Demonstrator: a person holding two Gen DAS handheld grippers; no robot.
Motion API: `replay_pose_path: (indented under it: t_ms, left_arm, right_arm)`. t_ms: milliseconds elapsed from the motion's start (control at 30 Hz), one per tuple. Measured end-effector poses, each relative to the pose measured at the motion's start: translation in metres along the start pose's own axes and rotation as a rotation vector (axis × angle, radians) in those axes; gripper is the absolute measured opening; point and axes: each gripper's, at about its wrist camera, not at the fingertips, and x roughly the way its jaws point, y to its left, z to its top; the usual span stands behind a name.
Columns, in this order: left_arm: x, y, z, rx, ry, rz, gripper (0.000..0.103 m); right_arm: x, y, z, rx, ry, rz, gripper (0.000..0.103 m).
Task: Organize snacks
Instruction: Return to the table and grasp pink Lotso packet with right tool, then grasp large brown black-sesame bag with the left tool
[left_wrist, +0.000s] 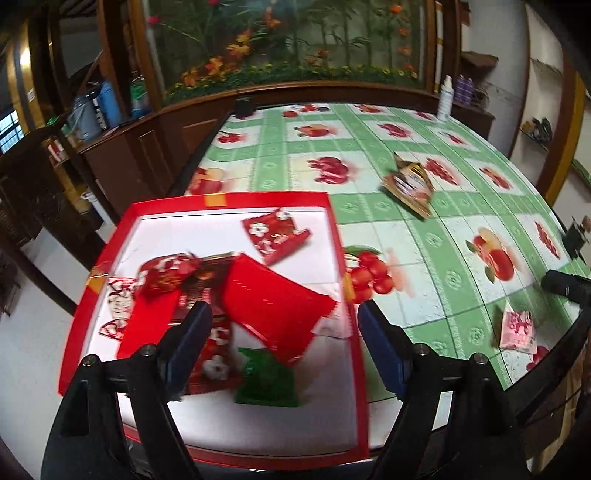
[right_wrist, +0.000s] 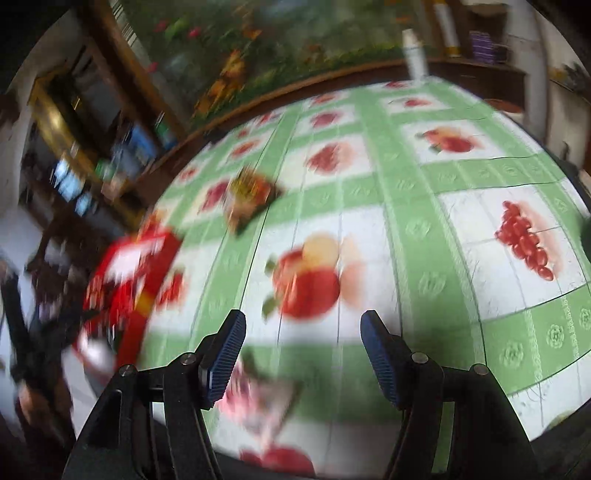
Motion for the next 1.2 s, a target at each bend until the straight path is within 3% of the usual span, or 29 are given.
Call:
replay_pose_path:
  t_ms: [167,333,400,467,567,833,1067,1200]
  left_arm:
    - [0.003,-0.018,0.0,0.034,0.024,-0.016,0.081]
    - [0.002,-0.025,-0.001,0.051,0.029,-0.007,0.081]
    - [0.004,-0.024,-0.001,0.048,0.036,-0.001,0.081]
    - [0.007,-0.024,0.0,0.042,0.048,0.002,0.081]
    - [0.012,-0.029,0.006,0.043,0.069,-0.013,0.081]
    - [0.039,-0.065,0.074,0.126,0.026,0.009,0.081]
    - [0.088,-0.112,0.117,0.202,-0.032,-0.001,0.081]
    - [0.107,-0.137,0.132,0.286,-0.066,-0.027,0.081]
  right_arm:
    - [0.008,0.046,-0.023,-0.249,0.067,0.057,0.081]
    - [0.039,0.073,-0.029,-0.394,0.127,-0.028,0.079]
    - [0.048,0.064,-0.024,-0.381,0.136,-0.077,0.065]
    - [0.049,0.047,-0.011,-0.327,0.119,-0.12,0.016]
    - [0.051,0.006,0.018,-0.157,0.112,-0.163,0.016]
    - [0.072,-0.053,0.064,0.085,0.051,0.031,0.016]
    - [0.078,-0.08,0.065,0.201,0.006,0.21,0.016]
    - [0.077,-0.08,0.065,0.199,0.013,0.234,0.017]
